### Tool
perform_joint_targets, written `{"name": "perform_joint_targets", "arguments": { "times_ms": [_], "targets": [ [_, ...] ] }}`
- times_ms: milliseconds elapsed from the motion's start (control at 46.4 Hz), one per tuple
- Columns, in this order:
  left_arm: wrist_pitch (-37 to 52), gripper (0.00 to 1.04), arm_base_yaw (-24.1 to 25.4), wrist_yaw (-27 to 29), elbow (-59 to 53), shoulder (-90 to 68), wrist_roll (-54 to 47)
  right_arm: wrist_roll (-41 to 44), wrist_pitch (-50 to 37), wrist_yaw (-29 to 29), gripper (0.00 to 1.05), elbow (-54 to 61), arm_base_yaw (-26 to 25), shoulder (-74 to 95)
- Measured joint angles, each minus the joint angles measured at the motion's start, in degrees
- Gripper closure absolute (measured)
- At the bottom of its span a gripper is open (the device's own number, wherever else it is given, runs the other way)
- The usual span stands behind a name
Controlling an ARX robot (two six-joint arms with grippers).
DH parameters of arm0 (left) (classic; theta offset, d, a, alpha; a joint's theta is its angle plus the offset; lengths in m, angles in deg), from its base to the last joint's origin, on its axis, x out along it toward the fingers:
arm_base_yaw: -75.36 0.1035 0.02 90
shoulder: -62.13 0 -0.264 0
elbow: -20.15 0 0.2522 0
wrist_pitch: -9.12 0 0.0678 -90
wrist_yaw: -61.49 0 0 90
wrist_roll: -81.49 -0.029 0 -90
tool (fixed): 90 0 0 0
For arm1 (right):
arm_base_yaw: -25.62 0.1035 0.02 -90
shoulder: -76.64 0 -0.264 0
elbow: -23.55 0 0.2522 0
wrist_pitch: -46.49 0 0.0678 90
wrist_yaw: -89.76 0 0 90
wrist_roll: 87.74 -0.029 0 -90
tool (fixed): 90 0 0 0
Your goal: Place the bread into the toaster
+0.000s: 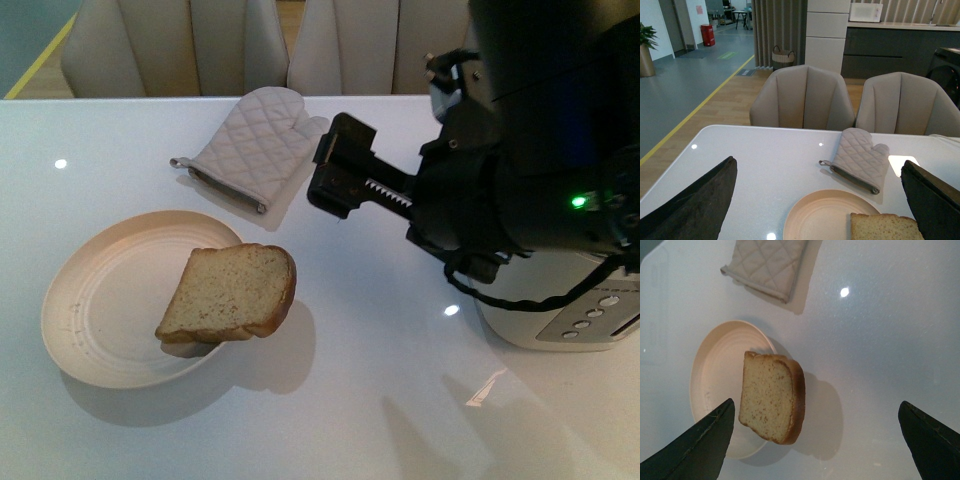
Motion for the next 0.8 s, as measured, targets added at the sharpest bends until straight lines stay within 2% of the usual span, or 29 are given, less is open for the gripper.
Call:
{"name": "perform_joint_targets", "arguments": {
  "times_ms": [388, 798],
  "targets": [
    [0.0, 0.07, 0.0, 0.0, 0.0, 0.0, 0.0, -5.8, -1.8, 2.6, 0.09, -5.5, 2.6, 9.4],
    [0.0, 0.07, 0.0, 0.0, 0.0, 0.0, 0.0, -11.4, -2.3, 2.9, 0.09, -9.0, 3.8, 13.6]
  ]
}}
